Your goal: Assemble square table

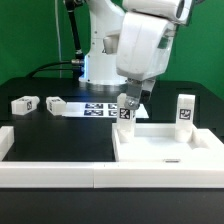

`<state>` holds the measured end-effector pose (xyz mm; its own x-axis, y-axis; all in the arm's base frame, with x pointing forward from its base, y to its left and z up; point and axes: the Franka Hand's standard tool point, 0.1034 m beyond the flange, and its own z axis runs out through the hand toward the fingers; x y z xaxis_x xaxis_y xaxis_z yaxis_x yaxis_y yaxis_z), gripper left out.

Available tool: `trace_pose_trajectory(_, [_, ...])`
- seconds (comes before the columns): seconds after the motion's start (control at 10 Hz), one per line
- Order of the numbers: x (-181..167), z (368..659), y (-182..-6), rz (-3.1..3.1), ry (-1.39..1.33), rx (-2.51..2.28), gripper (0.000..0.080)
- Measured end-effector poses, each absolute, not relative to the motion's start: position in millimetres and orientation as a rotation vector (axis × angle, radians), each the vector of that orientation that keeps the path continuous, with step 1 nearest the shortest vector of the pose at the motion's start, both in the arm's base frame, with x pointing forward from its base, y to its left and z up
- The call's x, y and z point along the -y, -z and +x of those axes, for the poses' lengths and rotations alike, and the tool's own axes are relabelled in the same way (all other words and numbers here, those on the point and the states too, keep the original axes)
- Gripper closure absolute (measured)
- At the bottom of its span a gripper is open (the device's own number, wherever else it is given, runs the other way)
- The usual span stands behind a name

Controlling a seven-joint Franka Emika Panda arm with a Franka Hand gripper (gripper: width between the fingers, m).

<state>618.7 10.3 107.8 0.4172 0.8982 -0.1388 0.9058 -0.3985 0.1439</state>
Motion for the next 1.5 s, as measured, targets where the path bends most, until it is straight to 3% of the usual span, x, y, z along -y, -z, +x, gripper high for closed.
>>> trace_pose_trajectory(0.3, [34, 572, -126.5, 2.677, 0.144, -1.335, 0.015])
trace_pose_trajectory(0.5, [52, 546, -122.0, 2.793, 0.167, -1.128, 0.015])
trace_pose_trajectory(1.0, [50, 541, -117.2, 2.871, 0.165, -0.914, 0.015])
trace_pose_trajectory(1.1, [52, 536, -115.3, 2.872, 0.178, -0.921, 0.015])
trace_pose_trajectory(1.3, [61, 493, -102.4, 2.864, 0.334, -0.948, 0.015])
trace_pose_trajectory(1.5, [74, 458, -81.1, 2.877, 0.504, -0.896, 0.015])
